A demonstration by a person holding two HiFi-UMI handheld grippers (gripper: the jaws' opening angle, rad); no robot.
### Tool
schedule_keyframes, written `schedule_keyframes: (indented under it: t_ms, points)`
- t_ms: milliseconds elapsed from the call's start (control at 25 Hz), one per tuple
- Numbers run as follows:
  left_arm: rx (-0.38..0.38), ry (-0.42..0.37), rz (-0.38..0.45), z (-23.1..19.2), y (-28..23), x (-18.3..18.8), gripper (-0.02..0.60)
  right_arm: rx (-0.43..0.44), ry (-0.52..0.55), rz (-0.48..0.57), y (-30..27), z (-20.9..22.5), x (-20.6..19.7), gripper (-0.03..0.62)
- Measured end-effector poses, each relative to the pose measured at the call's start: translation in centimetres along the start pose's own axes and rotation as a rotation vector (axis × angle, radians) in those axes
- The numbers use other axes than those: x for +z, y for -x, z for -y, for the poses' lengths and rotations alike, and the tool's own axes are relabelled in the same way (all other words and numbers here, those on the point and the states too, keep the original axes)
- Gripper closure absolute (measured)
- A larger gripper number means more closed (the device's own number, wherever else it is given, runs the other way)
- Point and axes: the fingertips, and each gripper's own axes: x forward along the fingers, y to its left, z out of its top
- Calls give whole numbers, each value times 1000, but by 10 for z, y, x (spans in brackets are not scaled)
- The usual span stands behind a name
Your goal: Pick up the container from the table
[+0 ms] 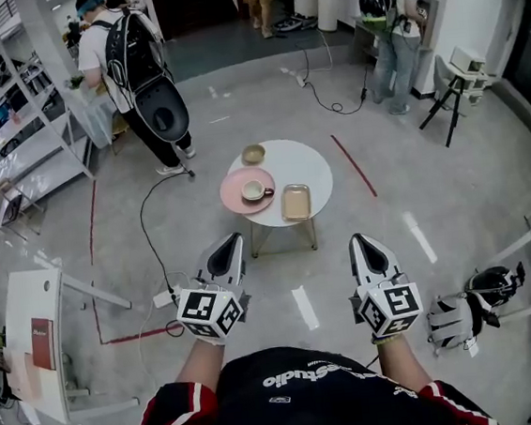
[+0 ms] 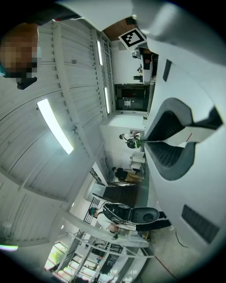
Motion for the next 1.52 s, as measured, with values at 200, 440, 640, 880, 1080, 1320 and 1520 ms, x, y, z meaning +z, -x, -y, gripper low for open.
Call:
schedule_keyframes:
  t_ms: [200, 440, 640, 880, 1080, 1320, 1520]
  points:
    - [6, -8, -17, 14, 0, -7, 554, 11, -16, -11, 6, 12, -7, 579]
    - [17, 3, -27, 11, -9, -10, 554, 28, -31, -29, -2, 18, -15, 579]
    - [2, 6, -38, 1, -32, -18, 554, 16, -31, -42, -21, 29, -20, 579]
    - [-24, 16, -29, -26, -75, -16, 552, -10, -27, -51, -61, 43, -17, 579]
    - [-45, 17, -26, -59, -114, -12, 552, -7, -11, -54, -110, 45, -12, 579]
    - [-71, 14, -13, -95, -160, 1, 554, -12, -10, -36, -167, 49, 1, 579]
    - [-100, 12, -22, -113, -189, 6, 554, -24, -11, -37, -197, 51, 5, 579]
